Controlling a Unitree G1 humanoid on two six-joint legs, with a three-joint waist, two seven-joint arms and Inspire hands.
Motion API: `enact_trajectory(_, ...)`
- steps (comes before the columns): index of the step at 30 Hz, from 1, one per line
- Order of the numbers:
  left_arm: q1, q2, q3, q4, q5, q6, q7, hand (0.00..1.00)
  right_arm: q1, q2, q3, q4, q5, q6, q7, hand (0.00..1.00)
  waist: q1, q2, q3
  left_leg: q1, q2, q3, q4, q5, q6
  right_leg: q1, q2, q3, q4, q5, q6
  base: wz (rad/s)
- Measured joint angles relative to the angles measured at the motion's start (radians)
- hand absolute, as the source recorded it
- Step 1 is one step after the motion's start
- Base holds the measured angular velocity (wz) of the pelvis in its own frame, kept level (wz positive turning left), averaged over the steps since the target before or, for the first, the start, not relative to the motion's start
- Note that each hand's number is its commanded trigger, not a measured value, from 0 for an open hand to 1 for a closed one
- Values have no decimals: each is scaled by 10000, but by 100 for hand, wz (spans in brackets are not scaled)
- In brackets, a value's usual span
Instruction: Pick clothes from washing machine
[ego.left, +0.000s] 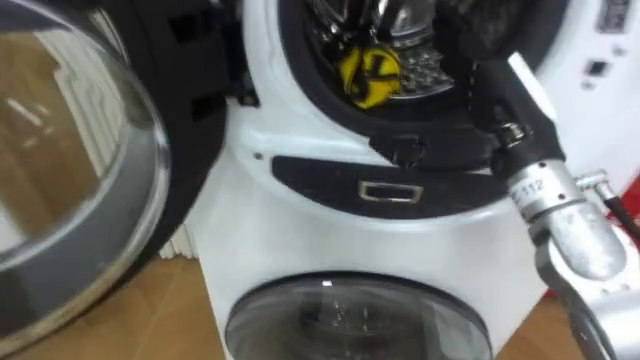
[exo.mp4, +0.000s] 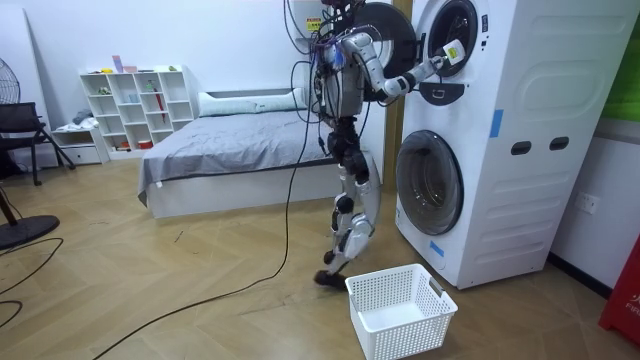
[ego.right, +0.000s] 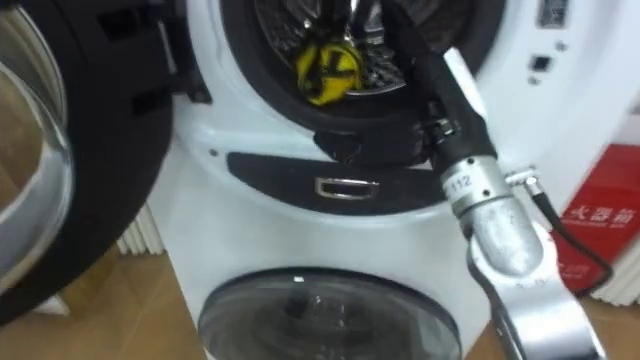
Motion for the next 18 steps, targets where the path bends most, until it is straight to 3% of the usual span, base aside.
enact_trajectory(2,102,28,-67,0,0,5,-2,0,87,3,136,-23,-108,-33,5,0,-135,-28,3,201,26,0,-118,-38,-21,-175,202,-1,-1632,271,-99,10)
enact_trajectory(3,201,16,-202,-3,-12,4,-2,0,96,16,235,-23,-213,33,-3,0,-222,-25,-1,338,-20,-38,-163,-128,-29,-190,252,64,-2508,908,-154,18)
enact_trajectory(4,270,15,-236,-11,-24,3,-3,0,103,19,274,-21,-212,93,-5,0,-236,-17,-16,414,-43,-68,-160,-166,-49,-149,285,136,-2663,1230,-211,15)
enact_trajectory(5,427,11,-238,-16,-41,7,5,0,112,13,325,-20,-201,185,42,0,-216,11,-119,485,-54,-121,-170,-220,-108,-45,356,211,-2853,1603,-247,0)
enact_trajectory(8,814,15,-110,-18,118,16,32,0,114,41,406,-82,-127,151,173,0,-106,133,-152,654,153,-131,-393,-178,-243,295,604,-6,-3515,1953,-447,-7)
enact_trajectory(10,1196,1,62,-24,311,91,25,0,113,52,421,-89,26,148,365,0,-72,98,-203,721,277,-142,-510,-150,-344,488,772,-17,-3914,2170,-589,-7)
enact_trajectory(14,1363,-167,90,-15,470,300,-11,0,68,56,398,-90,-27,173,496,0,-100,27,-244,686,347,-271,-536,-124,-419,595,941,-11,-4143,2244,-643,9)
enact_trajectory(18,1230,-265,67,-116,445,276,-37,0,-41,55,400,-507,170,278,621,0,-94,4,-240,524,413,-382,-546,-113,-484,551,1007,-157,-4285,2307,-700,9)
